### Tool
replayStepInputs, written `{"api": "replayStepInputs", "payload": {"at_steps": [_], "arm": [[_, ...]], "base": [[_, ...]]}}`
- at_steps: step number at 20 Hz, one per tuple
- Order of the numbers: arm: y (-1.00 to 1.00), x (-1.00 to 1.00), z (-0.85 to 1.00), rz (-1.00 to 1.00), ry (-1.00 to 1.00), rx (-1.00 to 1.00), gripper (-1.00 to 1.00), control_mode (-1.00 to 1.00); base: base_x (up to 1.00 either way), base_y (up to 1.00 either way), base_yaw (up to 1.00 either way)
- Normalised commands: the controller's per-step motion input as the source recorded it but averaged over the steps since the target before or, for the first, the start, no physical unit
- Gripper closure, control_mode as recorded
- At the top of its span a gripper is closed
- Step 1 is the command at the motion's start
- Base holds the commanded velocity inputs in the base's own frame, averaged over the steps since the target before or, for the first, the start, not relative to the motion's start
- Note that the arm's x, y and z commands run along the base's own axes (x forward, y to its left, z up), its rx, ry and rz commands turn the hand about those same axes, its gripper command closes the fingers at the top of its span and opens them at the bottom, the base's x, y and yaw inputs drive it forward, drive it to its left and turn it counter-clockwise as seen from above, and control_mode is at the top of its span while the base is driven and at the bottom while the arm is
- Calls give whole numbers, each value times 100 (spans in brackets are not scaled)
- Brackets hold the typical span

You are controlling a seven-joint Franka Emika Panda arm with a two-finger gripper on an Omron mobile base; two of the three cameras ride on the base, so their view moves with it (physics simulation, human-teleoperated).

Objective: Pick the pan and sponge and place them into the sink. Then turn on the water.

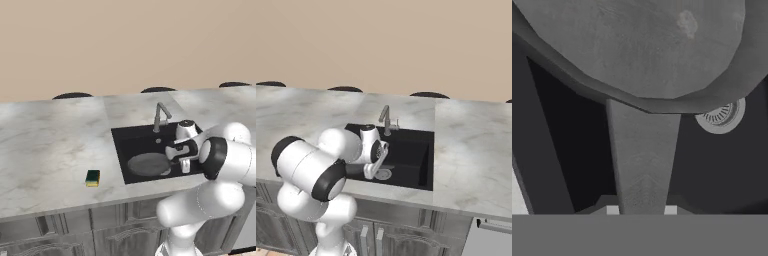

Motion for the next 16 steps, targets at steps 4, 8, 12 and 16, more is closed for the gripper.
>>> {"api": "replayStepInputs", "payload": {"at_steps": [4,8,12,16], "arm": [[19,0,-5,0,0,-8,100,-100],[6,2,-1,0,-3,-10,100,-100],[0,9,0,0,-6,-12,100,-100],[0,20,-1,0,-7,-13,100,-100]], "base": [[0,0,0],[0,0,0],[0,0,0],[0,0,0]]}}
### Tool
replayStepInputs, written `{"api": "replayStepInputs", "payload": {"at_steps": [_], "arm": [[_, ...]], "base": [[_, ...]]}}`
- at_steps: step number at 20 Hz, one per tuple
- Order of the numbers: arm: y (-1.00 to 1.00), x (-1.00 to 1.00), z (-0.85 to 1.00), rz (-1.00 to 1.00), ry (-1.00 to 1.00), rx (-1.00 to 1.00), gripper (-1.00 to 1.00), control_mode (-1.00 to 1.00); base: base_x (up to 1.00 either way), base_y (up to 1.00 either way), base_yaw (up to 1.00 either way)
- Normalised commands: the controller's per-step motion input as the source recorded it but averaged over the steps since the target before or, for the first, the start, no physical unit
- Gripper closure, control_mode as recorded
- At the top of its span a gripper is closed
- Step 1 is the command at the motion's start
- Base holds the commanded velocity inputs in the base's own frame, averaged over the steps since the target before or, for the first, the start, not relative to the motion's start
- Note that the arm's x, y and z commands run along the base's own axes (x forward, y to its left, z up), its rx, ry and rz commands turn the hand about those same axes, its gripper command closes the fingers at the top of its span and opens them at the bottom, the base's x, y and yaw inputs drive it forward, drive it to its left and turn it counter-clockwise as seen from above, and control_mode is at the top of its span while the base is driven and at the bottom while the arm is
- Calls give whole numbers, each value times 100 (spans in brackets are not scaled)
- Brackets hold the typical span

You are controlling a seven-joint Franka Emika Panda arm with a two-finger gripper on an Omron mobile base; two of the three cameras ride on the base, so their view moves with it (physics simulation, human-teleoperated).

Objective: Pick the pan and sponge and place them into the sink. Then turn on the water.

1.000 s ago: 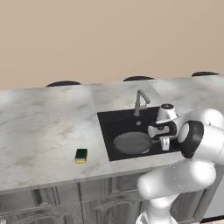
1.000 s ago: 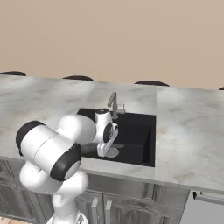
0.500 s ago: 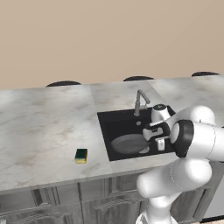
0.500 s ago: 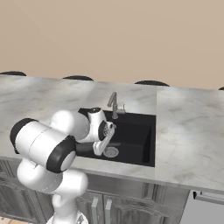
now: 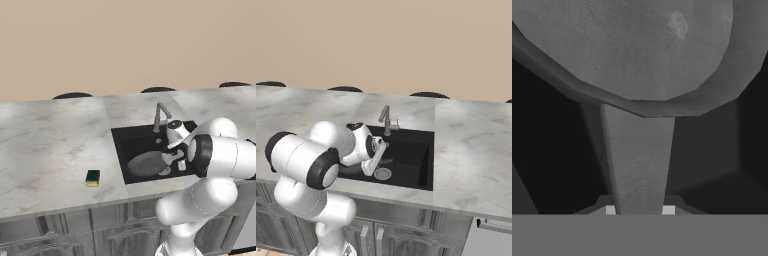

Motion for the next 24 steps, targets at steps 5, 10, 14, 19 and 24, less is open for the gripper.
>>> {"api": "replayStepInputs", "payload": {"at_steps": [5,10,14,19,24], "arm": [[0,32,-10,0,-5,-12,100,-100],[0,14,-16,0,-1,0,100,-100],[0,6,-8,0,0,0,100,-100],[0,16,0,0,-2,0,100,-100],[-1,13,-4,1,-1,9,100,-100]], "base": [[0,0,0],[0,0,0],[0,0,0],[0,0,0],[0,0,0]]}}
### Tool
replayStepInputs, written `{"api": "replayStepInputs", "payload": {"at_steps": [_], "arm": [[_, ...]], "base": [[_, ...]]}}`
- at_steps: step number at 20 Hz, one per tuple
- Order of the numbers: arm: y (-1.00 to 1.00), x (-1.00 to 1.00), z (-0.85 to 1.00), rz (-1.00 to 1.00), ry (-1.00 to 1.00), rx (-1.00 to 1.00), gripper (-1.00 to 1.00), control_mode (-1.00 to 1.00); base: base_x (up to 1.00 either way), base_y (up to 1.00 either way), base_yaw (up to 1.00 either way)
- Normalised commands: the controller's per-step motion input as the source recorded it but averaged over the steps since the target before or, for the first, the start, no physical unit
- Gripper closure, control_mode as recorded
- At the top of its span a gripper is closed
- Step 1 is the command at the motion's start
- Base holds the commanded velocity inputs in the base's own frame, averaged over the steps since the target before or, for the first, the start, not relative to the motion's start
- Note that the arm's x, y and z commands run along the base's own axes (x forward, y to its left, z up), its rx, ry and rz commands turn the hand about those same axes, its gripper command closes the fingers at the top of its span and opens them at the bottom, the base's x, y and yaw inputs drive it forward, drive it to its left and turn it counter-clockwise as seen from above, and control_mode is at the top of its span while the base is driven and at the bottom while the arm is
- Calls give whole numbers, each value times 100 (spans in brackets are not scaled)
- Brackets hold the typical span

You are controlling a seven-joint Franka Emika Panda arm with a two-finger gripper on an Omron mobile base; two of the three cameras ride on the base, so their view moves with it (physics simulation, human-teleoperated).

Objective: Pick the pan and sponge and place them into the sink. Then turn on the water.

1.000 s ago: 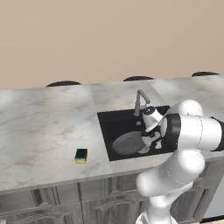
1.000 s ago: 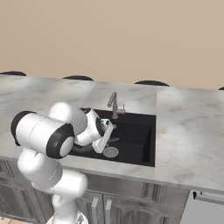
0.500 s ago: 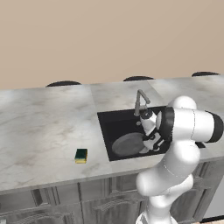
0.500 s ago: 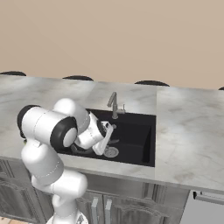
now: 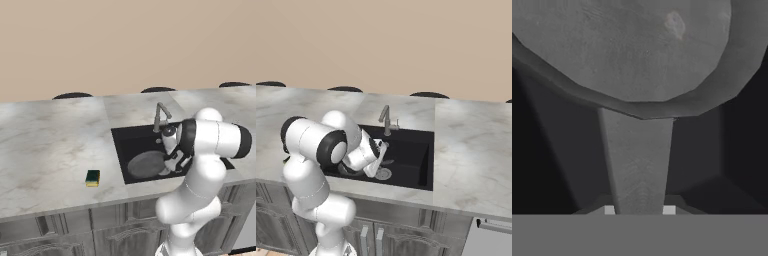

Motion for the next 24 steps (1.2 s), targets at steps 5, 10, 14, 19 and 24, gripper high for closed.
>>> {"api": "replayStepInputs", "payload": {"at_steps": [5,10,14,19,24], "arm": [[-6,3,-17,6,-3,21,100,-100],[-9,7,-10,10,-5,17,100,-100],[-3,10,-13,12,-9,11,100,-100],[-1,8,-30,12,-9,9,100,-100],[-2,12,-41,11,-9,6,100,-100]], "base": [[0,0,0],[0,0,0],[0,0,0],[0,0,0],[0,0,0]]}}
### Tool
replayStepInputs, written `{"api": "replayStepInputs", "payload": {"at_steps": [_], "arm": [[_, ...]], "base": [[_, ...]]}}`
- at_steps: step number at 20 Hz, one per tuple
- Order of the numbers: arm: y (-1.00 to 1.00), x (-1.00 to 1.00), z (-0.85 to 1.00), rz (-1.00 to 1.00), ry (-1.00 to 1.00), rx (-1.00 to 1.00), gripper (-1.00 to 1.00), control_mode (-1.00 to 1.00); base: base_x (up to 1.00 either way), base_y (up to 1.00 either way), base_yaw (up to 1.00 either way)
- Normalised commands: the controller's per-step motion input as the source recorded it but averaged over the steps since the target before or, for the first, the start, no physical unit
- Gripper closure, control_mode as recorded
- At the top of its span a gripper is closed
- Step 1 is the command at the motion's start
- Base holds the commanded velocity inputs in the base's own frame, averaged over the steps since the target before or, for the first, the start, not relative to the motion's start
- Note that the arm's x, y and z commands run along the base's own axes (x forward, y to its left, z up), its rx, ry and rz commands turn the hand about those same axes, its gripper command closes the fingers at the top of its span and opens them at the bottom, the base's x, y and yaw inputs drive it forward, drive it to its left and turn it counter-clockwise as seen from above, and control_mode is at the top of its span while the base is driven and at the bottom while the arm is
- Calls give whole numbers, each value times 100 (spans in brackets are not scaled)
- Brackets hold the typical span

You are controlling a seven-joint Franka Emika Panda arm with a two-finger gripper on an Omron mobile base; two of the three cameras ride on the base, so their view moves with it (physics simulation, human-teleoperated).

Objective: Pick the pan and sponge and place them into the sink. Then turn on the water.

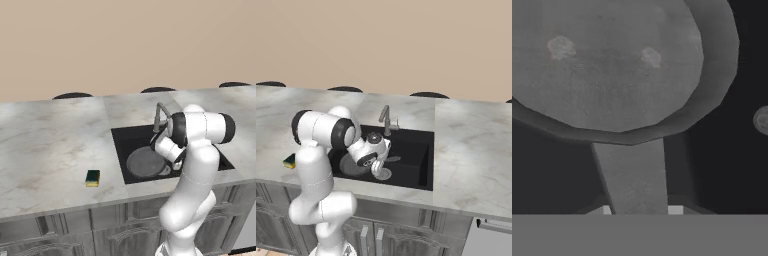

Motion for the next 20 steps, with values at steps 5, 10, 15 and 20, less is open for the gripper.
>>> {"api": "replayStepInputs", "payload": {"at_steps": [5,10,15,20], "arm": [[0,16,-47,11,-6,5,100,-100],[0,8,-67,11,-4,3,100,-100],[0,15,-60,11,-3,0,100,-100],[0,15,-31,10,-5,0,100,-100]], "base": [[0,0,0],[0,0,0],[0,0,0],[0,0,0]]}}
